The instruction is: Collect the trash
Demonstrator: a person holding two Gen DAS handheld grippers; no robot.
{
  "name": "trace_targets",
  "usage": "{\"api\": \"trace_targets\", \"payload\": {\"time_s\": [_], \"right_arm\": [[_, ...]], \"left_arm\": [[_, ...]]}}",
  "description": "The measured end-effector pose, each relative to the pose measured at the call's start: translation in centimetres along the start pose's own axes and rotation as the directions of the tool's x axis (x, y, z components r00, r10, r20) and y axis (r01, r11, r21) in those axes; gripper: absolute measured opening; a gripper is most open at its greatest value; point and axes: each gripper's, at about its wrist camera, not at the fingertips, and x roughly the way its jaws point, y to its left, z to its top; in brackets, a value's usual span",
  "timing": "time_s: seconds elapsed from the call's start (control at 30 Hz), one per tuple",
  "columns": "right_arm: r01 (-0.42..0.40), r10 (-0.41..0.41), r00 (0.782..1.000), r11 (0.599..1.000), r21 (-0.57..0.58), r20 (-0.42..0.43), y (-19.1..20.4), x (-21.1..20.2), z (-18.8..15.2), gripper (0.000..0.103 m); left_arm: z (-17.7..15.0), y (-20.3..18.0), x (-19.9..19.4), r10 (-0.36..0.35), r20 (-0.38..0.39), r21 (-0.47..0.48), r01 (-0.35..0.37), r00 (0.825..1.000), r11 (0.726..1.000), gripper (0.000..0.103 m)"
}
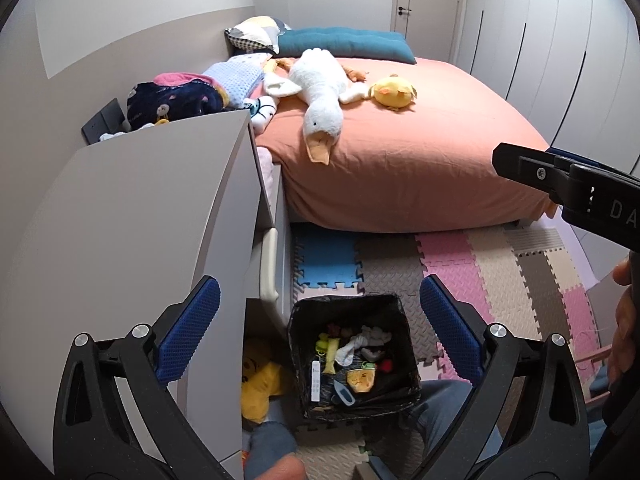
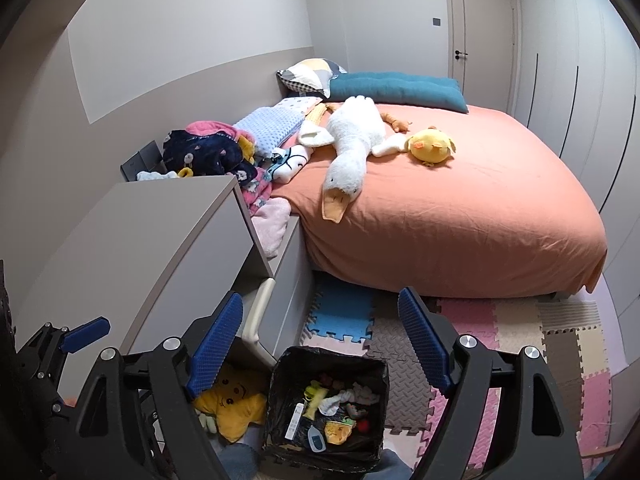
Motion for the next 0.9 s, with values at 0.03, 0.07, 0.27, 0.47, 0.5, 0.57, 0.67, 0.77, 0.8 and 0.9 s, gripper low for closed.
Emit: {"api": "trace_targets", "payload": {"time_s": [0.03,0.07,0.27,0.47,0.5,0.57,0.67,0.77,0.8,0.9], "right_arm": [[0.000,0.000,1.000,1.000,-0.002,-0.002,0.1,0.0,0.0,0.080],[-0.001,0.001,1.000,1.000,-0.002,-0.002,0.2,0.1,0.0,0.080],[-0.003,0.003,1.000,1.000,-0.001,-0.002,0.4,0.2,0.0,0.080],[-0.004,0.004,1.000,1.000,-0.003,-0.003,0.4,0.2,0.0,0.080],[-0.005,0.005,1.000,1.000,-0.003,-0.003,0.5,0.2,0.0,0.081],[-0.006,0.006,1.000,1.000,-0.006,-0.004,0.6,0.2,-0.1,0.080],[-0.009,0.009,1.000,1.000,-0.007,-0.006,0.8,0.3,-0.1,0.080],[-0.009,0.009,1.000,1.000,-0.008,-0.006,0.9,0.3,-0.2,0.080],[-0.010,0.010,1.000,1.000,-0.008,-0.007,1.0,0.3,-0.2,0.080],[-0.008,0.007,1.000,1.000,-0.008,-0.006,1.0,0.3,-0.2,0.080]], "left_arm": [[0.0,0.1,-0.1,0.002,0.002,-0.002,-0.002,1.000,1.000,0.097],[-0.1,0.2,-0.1,0.002,0.005,-0.006,-0.002,1.000,1.000,0.097],[-0.1,0.6,-0.4,0.007,0.016,-0.018,-0.006,1.000,1.000,0.097],[-0.1,0.7,-0.7,0.004,0.031,-0.022,-0.003,1.000,1.000,0.097],[-0.1,0.7,-0.8,0.006,0.034,-0.020,-0.006,0.999,1.000,0.097],[-0.1,0.6,-0.9,0.011,0.036,-0.014,-0.010,0.999,1.000,0.097],[-0.1,0.6,-1.0,0.014,0.042,-0.008,-0.013,0.999,1.000,0.097],[-0.1,0.6,-1.1,0.005,0.044,-0.010,-0.004,0.999,1.000,0.097],[-0.1,0.6,-1.1,0.004,0.044,-0.008,-0.004,0.999,1.000,0.097],[-0.2,0.6,-1.2,0.007,0.047,0.000,-0.007,0.999,1.000,0.097]]}}
